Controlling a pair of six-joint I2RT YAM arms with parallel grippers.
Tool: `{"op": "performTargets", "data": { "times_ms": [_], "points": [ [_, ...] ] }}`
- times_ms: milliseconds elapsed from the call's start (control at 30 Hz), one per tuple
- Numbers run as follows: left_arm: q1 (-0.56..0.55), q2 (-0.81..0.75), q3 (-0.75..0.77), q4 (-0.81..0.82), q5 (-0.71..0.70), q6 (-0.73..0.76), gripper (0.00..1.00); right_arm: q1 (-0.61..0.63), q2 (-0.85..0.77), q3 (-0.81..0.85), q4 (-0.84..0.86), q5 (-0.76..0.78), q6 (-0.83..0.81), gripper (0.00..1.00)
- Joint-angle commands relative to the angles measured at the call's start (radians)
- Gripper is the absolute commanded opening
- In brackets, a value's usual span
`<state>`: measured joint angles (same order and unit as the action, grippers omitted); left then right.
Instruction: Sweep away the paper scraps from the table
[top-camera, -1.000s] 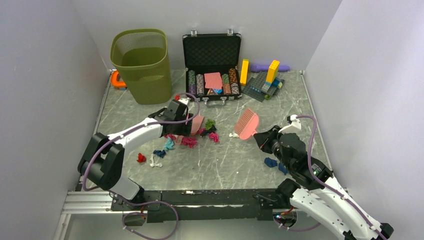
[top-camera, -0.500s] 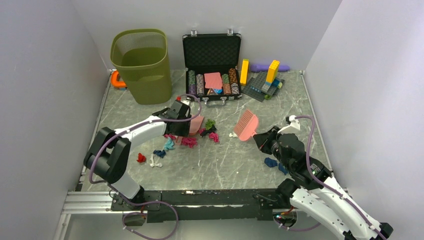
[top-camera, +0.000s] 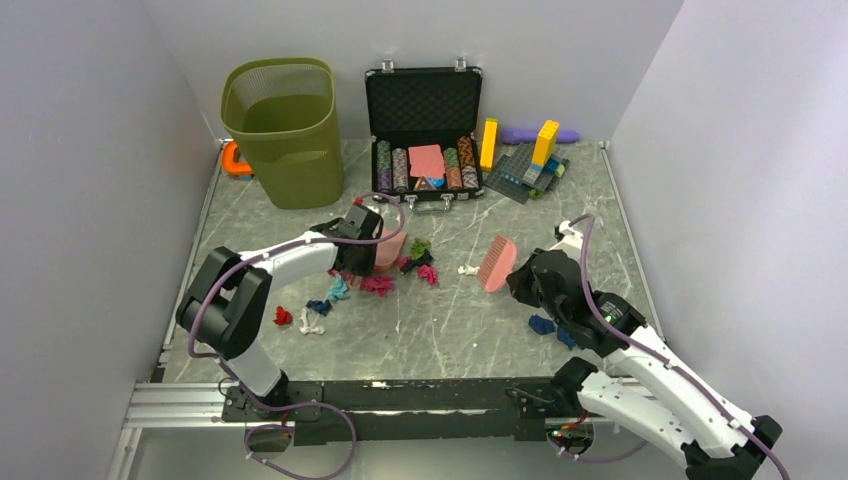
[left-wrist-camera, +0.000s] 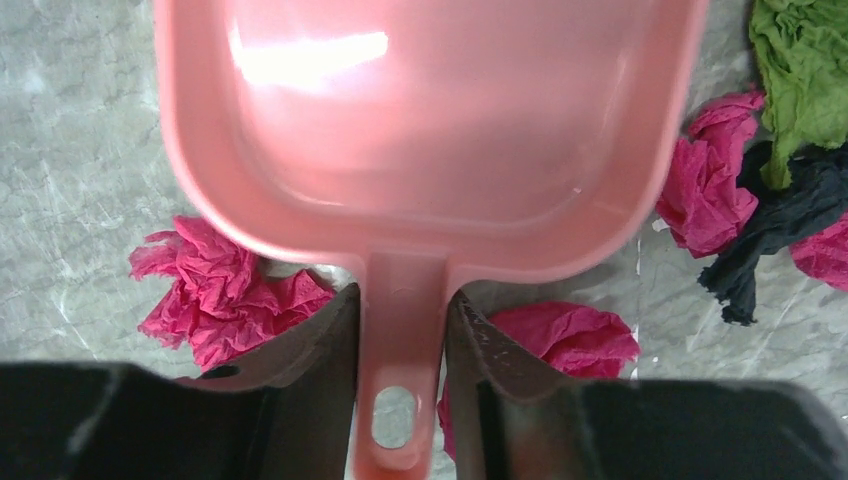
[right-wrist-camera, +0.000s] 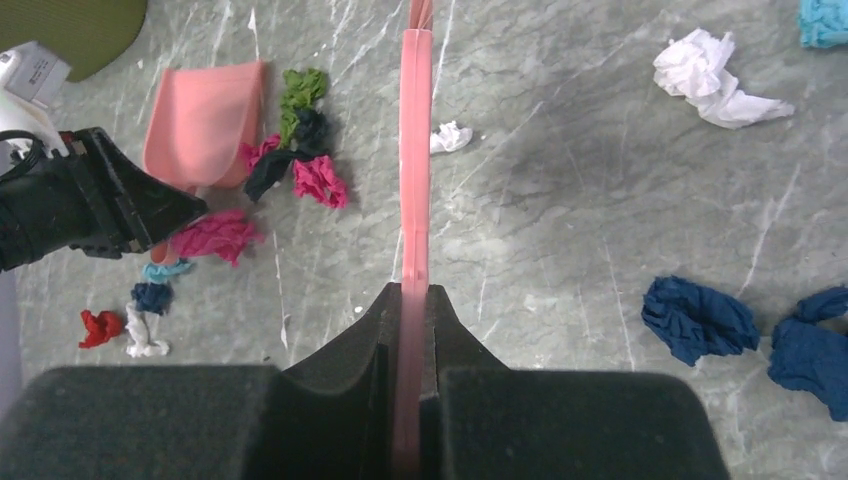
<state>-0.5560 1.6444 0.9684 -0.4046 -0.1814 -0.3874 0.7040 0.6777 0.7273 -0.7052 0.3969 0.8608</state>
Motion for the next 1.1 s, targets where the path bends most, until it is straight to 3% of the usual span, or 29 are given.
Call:
{"op": "performTargets", "data": {
  "times_ms": [0,133,167,333,500,633,733,867,1067],
  "points": [
    [-0.001,-0.014,0.0,0.018,-0.031,-0.003,0.33,0.004,0.007,0.087,-0.074,0.073,0.002,0.0],
    [-0.002,-0.078,0.011,0.023,-0.033,0.019,0.05,0.003,0.085,0.185,-0.221,0.191,0.02,0.0],
    [-0.002,-0.101,0.011,0.032,-0.029,0.026,0.02,0.004,0.128,0.224,-0.28,0.231,0.038,0.0],
    [-0.003,-0.22,0.023,0.049,-0.034,0.041,0.03,0.004,0.394,0.45,-0.583,0.409,0.12,0.0],
    [-0.004,-0.315,0.024,0.051,-0.053,0.037,0.03,-0.065,0.664,0.575,-0.789,0.584,0.076,0.0],
    [-0.011,-0.395,-0.026,0.073,-0.061,0.021,0.01,-0.235,0.807,0.602,-0.683,0.519,-0.115,0.0],
    [-0.012,-0.478,-0.082,0.079,-0.075,0.007,0.0,-0.299,0.939,0.667,-0.691,0.526,-0.138,0.0],
    [-0.014,-0.589,-0.141,0.071,-0.063,-0.024,0.0,-0.319,1.157,0.786,-0.782,0.601,-0.097,0.0],
    [-0.015,-0.716,-0.168,0.007,-0.05,-0.048,0.0,-0.275,1.372,0.822,-0.532,0.339,-0.42,0.0]
  ]
}}
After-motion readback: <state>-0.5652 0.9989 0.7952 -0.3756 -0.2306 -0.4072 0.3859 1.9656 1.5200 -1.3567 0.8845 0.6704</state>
